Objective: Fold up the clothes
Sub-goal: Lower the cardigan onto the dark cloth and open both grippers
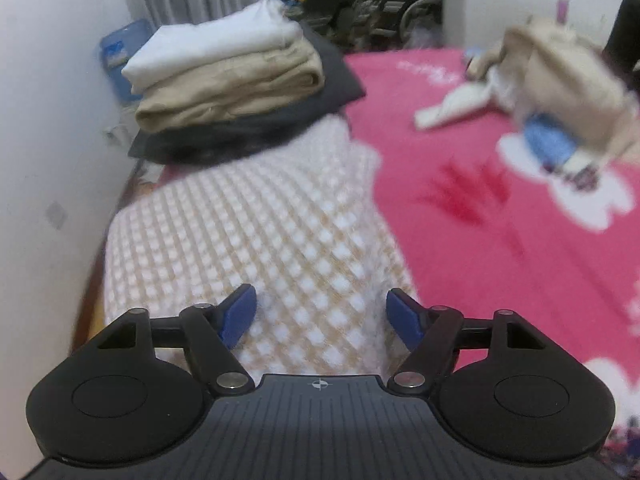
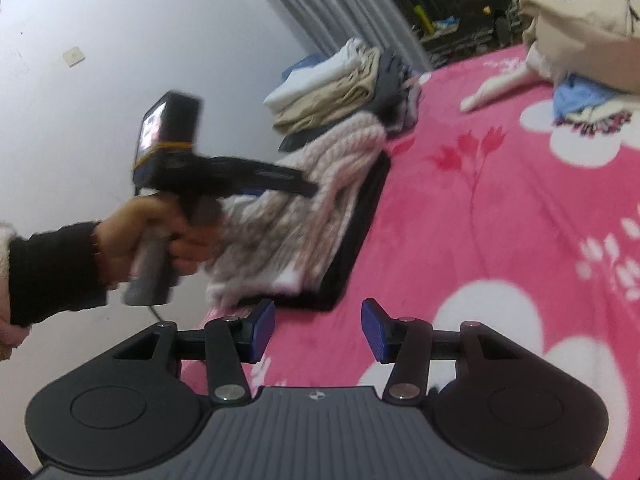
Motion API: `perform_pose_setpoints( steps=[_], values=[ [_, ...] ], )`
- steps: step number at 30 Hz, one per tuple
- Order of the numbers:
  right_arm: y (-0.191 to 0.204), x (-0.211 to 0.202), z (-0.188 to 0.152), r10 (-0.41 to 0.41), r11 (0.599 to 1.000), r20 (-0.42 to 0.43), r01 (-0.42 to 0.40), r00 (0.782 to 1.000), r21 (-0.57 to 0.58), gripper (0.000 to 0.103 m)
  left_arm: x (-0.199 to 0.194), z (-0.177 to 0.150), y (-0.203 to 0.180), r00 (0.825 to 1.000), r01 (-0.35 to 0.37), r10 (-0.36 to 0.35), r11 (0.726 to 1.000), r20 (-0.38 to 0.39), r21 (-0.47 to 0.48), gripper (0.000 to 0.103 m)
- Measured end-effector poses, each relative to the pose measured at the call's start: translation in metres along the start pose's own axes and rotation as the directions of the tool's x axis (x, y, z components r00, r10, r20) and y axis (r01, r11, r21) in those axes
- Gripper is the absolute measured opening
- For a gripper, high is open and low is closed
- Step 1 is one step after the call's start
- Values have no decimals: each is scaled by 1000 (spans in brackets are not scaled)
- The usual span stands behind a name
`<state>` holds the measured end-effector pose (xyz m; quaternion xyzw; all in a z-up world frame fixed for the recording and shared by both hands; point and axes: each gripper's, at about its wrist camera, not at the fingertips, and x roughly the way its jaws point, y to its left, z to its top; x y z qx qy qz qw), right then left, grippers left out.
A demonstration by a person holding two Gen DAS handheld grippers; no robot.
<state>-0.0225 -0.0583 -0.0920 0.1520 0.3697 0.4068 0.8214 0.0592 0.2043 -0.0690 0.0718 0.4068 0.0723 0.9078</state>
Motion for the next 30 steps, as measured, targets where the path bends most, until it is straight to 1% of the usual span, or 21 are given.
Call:
perform_pose_setpoints(
  steps=[2, 4, 8, 10, 11, 13, 14, 16, 18, 20, 21, 23, 24, 25, 26, 28, 29, 30],
  values=[
    [0, 1, -5, 14, 1000, -24, -14, 1000, 7, 52, 0, -3, -9, 999, -51, 51, 999, 2, 3, 77],
    [0, 1, -9, 29, 999, -47, -28, 998, 15, 52, -1, -2, -14, 995, -97, 97, 995, -1, -25, 77],
    [-16, -2, -8, 53, 997, -63, -50, 997, 52, 52, -3, -1, -22, 981, -193, 192, 980, -22, -43, 78],
    [-34, -7, -6, 47, 992, -57, -40, 997, 116, 52, -4, -1, -26, 970, -243, 242, 969, -36, -46, 78],
    [-42, -9, -5, 58, 986, -57, -48, 997, 161, 52, -5, 3, -27, 965, -262, 260, 964, -43, -52, 77],
    [-53, -14, -4, 80, 972, -57, -65, 995, 226, 53, -14, 8, -29, 962, -271, 268, 959, -45, -80, 77],
    [-54, -18, -3, 87, 970, -59, -71, 994, 231, 55, -20, 9, -30, 965, -261, 259, 961, -38, -94, 77],
    [-48, -26, -5, 94, 976, -75, -77, 993, 203, 62, -35, 10, -31, 976, -216, 215, 968, -20, -129, 78],
    [-44, -29, -7, 140, 972, -90, -120, 986, 203, 64, -50, 9, -32, 986, -162, 164, 971, -2, -173, 79],
    [-41, -30, -7, 186, 962, -89, -163, 979, 219, 64, -64, 5, -30, 994, -101, 108, 965, 15, -242, 79],
    [-41, -31, -5, 199, 954, -71, -176, 977, 242, 64, -71, 3, -29, 996, -71, 81, 959, 26, -275, 79],
    [-38, -36, -1, 211, 940, -38, -193, 977, 282, 67, -83, 0, -29, 999, -11, 28, 944, 47, -330, 79],
    [-35, -39, 0, 212, 935, -33, -193, 977, 298, 73, -87, -1, -29, 998, 14, 5, 941, 55, -339, 79],
    [-31, -42, 1, 198, 936, -39, -177, 980, 304, 77, -91, -2, -30, 998, 33, -13, 939, 61, -343, 79],
    [-27, -45, 2, 174, 941, -51, -151, 983, 302, 78, -95, -3, -31, 998, 46, -26, 938, 63, -343, 79],
    [-15, -53, 3, 120, 955, -76, -95, 990, 280, 84, -104, -7, -28, 996, 81, -61, 931, 66, -356, 79],
    [-11, -55, 5, 109, 960, -83, -83, 991, 269, 86, -109, -10, -25, 995, 95, -74, 925, 70, -368, 80],
    [-5, -56, 5, 99, 966, -87, -75, 991, 249, 91, -115, -13, -21, 994, 107, -85, 918, 75, -382, 81]
  ],
)
